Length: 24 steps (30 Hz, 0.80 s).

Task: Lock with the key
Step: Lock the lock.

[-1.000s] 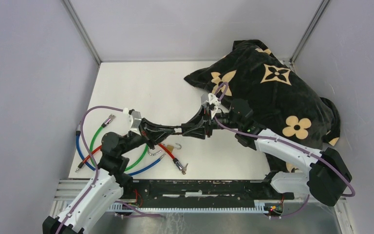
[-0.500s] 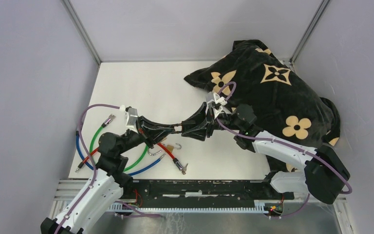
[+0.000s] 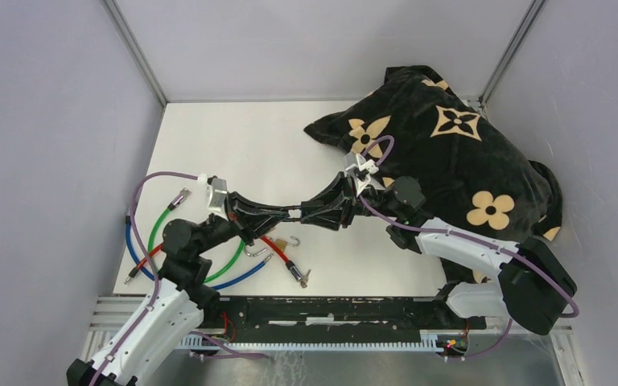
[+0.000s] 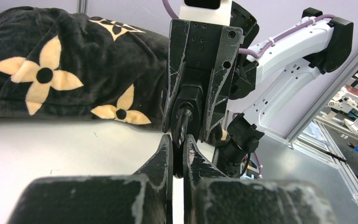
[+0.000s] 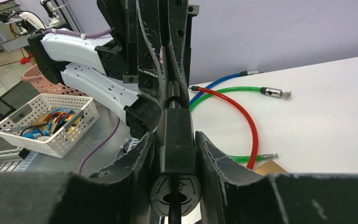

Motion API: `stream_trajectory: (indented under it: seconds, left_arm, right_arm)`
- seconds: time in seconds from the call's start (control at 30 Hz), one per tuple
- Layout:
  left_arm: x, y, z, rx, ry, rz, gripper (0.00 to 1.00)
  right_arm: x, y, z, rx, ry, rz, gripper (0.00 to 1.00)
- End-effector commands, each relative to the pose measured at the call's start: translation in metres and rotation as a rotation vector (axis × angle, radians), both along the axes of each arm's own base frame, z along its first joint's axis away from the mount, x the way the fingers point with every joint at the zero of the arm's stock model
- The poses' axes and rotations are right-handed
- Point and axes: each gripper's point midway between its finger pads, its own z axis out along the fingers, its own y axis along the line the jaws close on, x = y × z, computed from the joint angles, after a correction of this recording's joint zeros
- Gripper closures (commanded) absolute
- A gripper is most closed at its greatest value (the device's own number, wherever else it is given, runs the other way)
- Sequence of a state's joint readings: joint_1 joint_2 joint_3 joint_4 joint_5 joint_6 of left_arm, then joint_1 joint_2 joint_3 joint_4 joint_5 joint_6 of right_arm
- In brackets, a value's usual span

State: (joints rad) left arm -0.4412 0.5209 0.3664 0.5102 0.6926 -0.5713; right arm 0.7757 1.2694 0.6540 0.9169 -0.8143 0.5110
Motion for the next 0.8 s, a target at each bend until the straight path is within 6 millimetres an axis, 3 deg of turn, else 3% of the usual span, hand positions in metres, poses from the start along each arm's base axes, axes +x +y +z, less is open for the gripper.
stream_trajectory:
  seconds: [0.0,0.27,0.53,0.77]
  left_arm:
    - [-0.001,0.006,0.034,-0.080,-0.107,0.038,0.98]
    - [0.006,0.005,0.030,-0.060,-0.177,0.079,0.98]
    - [0.012,0.000,0.019,-0.087,-0.076,0.087,0.98]
    - [0.003,-0.013,-0.014,-0.044,0.031,0.015,0.98]
  right_arm:
    - [-0.005,0.002,0.026,0.082,-0.046,0.021,1.00]
    - [-0.013,0.016,0.034,0.062,-0.113,0.043,1.00]
    - [-0.007,0.028,0.045,0.087,-0.143,0.007,1.00]
    - [0.002,0.030,0.066,0.140,-0.156,-0.043,1.00]
